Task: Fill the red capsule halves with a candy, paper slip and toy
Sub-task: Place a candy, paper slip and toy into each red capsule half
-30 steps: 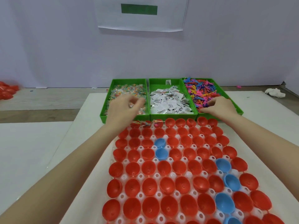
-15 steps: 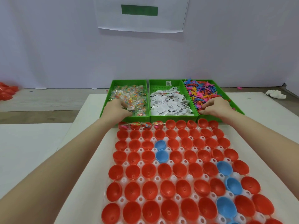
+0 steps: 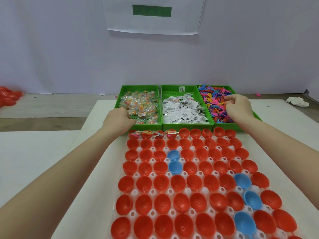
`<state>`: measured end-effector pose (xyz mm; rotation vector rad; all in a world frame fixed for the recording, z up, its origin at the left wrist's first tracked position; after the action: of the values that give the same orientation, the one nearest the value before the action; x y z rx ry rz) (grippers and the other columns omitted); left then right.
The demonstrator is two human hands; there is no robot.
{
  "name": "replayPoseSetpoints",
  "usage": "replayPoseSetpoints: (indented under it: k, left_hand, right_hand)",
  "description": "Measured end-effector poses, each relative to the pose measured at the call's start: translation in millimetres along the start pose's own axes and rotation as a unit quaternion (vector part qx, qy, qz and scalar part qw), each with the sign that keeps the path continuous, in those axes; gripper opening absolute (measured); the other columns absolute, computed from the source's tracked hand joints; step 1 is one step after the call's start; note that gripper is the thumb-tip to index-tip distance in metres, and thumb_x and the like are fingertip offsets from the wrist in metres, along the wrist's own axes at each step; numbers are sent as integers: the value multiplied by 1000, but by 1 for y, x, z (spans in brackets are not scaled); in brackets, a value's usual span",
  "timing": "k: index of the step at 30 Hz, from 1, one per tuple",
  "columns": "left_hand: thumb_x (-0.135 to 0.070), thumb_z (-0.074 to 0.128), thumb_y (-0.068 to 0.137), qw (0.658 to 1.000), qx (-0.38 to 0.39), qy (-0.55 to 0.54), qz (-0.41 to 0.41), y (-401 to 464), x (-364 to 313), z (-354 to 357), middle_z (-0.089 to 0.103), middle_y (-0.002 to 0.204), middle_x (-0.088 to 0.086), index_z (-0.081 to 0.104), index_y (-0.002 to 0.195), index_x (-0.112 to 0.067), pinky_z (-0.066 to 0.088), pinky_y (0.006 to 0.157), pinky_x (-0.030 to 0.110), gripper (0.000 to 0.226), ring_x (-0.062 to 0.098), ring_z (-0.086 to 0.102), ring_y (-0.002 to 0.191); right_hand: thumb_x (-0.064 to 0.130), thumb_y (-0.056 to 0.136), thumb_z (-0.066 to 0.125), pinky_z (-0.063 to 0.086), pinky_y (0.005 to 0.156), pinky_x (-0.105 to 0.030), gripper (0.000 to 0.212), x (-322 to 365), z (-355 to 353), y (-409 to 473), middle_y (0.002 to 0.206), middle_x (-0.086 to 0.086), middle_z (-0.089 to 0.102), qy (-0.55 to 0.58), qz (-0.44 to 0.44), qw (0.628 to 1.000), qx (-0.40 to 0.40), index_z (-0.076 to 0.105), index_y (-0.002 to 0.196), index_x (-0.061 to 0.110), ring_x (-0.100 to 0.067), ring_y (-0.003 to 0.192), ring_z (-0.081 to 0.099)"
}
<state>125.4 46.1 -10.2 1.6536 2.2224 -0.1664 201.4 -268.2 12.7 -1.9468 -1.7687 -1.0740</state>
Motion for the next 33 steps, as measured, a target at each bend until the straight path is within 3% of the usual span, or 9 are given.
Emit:
replayPoseSetpoints:
  k: [2, 6, 11, 14, 18, 21, 25, 28, 33]
  left_hand:
    - [-20, 62, 83, 1000, -7, 5, 1, 0, 0, -2, 66, 90, 20, 68, 78, 3, 46, 71, 37, 25, 32, 57, 86]
    - [-28, 55, 91, 997, -67, 28, 16, -2, -2, -7, 60, 102, 16, 67, 91, -2, 39, 79, 39, 29, 35, 51, 100]
    - [-17, 47, 96, 955, -150, -253, -27, -8, -4, -15, 61, 90, 13, 47, 90, -9, 43, 67, 36, 10, 30, 60, 85]
    - [-12, 43, 97, 927, -137, -348, -34, -14, -11, -18, 61, 86, 14, 44, 94, -13, 39, 45, 15, 3, 6, 57, 54]
    - [-11, 36, 98, 912, -89, -400, 0, -23, -26, -17, 54, 72, 2, 44, 99, -18, 37, 48, 18, 11, 2, 51, 44]
    - [-18, 41, 98, 911, -70, -403, 49, -30, -38, -18, 54, 73, -1, 51, 93, -18, 42, 56, 21, 11, 0, 49, 39]
    - [-23, 49, 95, 915, -52, -392, 83, -37, -48, -19, 56, 74, -4, 52, 81, -23, 47, 63, 25, 15, -1, 49, 38]
    - [-18, 52, 94, 914, -36, -397, 78, -40, -50, -16, 58, 77, -4, 54, 85, -22, 50, 64, 23, 10, -2, 51, 40]
    - [-10, 59, 88, 905, -25, -421, 49, -40, -51, -12, 57, 76, -5, 51, 105, -16, 44, 56, 8, 20, -1, 55, 51]
  right_hand:
    - [1, 94, 36, 38, 44, -16, 31, 4, 4, -1, 111, -15, 59, 32, -4, 999, 7, 65, 103, 5, -15, 54, 44]
    - [-3, 92, 31, 47, 62, -25, 32, 19, 12, -5, 124, -16, 53, 81, 17, 996, 24, 60, 85, 9, -23, 77, 59]
    - [2, 89, 39, 40, 84, -38, 30, 42, 28, -10, 128, -19, 54, 74, 78, 988, 110, 66, 102, 1, -29, 101, 51]
    - [6, 93, 40, 40, 89, -39, 30, 57, 39, -18, 126, -20, 55, -16, 20, 985, 172, 63, 110, -1, -35, 114, 51]
    - [44, 88, 51, 42, 67, -31, 50, 67, 53, -36, 76, -10, 64, -97, -64, 972, 203, 67, 91, -3, -29, 81, 60]
    - [53, 75, 65, 43, 66, -30, 52, 67, 62, -43, 95, -7, 69, -202, -105, 958, 174, 70, 96, 6, -26, 91, 63]
    - [29, 71, 75, 43, 68, -28, 20, 65, 65, -43, 95, -2, 68, -136, -61, 975, 168, 70, 84, 14, -23, 92, 61]
    - [15, 74, 69, 41, 64, -25, 4, 64, 63, -42, 76, 0, 63, -46, -42, 984, 167, 69, 72, 11, -18, 77, 57]
    - [17, 86, 53, 44, 68, -29, 49, 58, 54, -37, 26, 6, 29, -20, -90, 987, 128, 33, 41, 16, -5, 35, 36]
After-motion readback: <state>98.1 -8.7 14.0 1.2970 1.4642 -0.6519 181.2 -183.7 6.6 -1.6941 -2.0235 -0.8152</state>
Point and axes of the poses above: each hand's wrist, its own y-axis towards the middle knuckle, its own z-axis out of the palm, x = y × z, the point moved 2 cm from there along y, towards the middle knuckle
